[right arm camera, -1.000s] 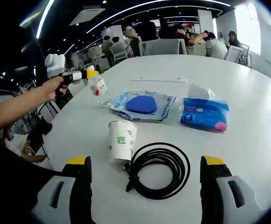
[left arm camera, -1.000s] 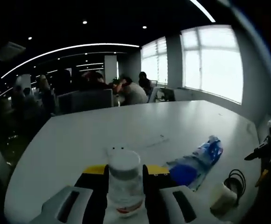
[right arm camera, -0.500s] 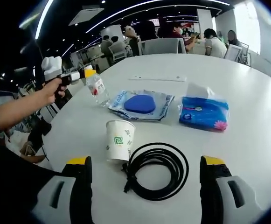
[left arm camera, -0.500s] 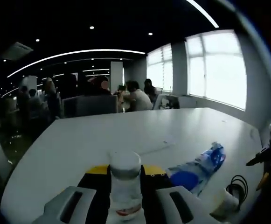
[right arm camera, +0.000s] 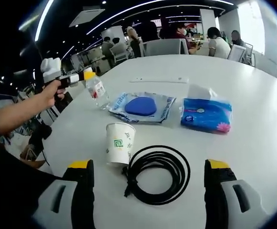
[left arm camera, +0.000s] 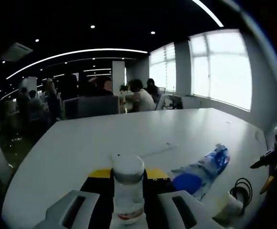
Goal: Arrange the tabletop items into an orderly group along one side of the table until the central work area is clear of visible clutter.
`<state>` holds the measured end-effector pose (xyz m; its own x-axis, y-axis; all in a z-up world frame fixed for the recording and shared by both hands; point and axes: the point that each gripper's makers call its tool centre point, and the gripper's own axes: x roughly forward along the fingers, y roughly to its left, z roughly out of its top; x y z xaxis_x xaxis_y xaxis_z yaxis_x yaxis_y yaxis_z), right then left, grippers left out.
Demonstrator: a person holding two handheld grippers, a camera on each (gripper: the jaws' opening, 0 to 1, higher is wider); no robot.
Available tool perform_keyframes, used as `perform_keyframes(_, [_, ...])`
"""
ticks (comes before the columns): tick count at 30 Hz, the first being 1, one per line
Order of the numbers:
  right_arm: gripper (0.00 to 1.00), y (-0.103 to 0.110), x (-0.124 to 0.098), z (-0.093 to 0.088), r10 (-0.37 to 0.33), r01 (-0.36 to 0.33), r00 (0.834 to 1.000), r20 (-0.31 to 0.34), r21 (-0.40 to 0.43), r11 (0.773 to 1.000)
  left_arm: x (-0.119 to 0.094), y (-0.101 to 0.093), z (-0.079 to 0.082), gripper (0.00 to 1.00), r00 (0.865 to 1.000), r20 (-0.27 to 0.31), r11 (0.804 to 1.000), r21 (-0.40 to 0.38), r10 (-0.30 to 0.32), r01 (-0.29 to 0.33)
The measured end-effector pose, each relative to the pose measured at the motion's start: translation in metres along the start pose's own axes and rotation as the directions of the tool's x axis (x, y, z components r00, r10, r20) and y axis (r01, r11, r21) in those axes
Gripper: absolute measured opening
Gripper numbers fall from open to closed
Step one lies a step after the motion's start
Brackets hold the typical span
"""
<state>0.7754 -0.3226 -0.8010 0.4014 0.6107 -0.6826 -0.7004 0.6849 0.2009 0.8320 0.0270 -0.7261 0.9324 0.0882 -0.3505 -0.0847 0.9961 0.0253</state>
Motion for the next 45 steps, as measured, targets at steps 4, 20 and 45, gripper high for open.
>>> perform_keyframes(4, [0.92, 0.003, -0.001, 0.002, 0.0, 0.0, 1.0, 0.005, 0.002, 1.0, -0.002, 0.003, 0.0, 0.19, 1.0, -0.008, 1.0, -0.004, 0.009, -0.009])
perform_keyframes(20, [0.92, 0.013, 0.005, 0.01, 0.03, -0.03, 1.0, -0.001, -0.036, 0.999, -0.015, 0.039, 0.014, 0.18, 0.999, 0.026, 0.999, -0.02, 0.048, -0.048])
perform_keyframes(45, [0.92, 0.009, 0.002, 0.004, 0.012, -0.012, 1.0, -0.008, -0.031, 0.999, -0.009, 0.042, -0.005, 0.19, 0.999, 0.003, 0.999, -0.015, -0.038, 0.038])
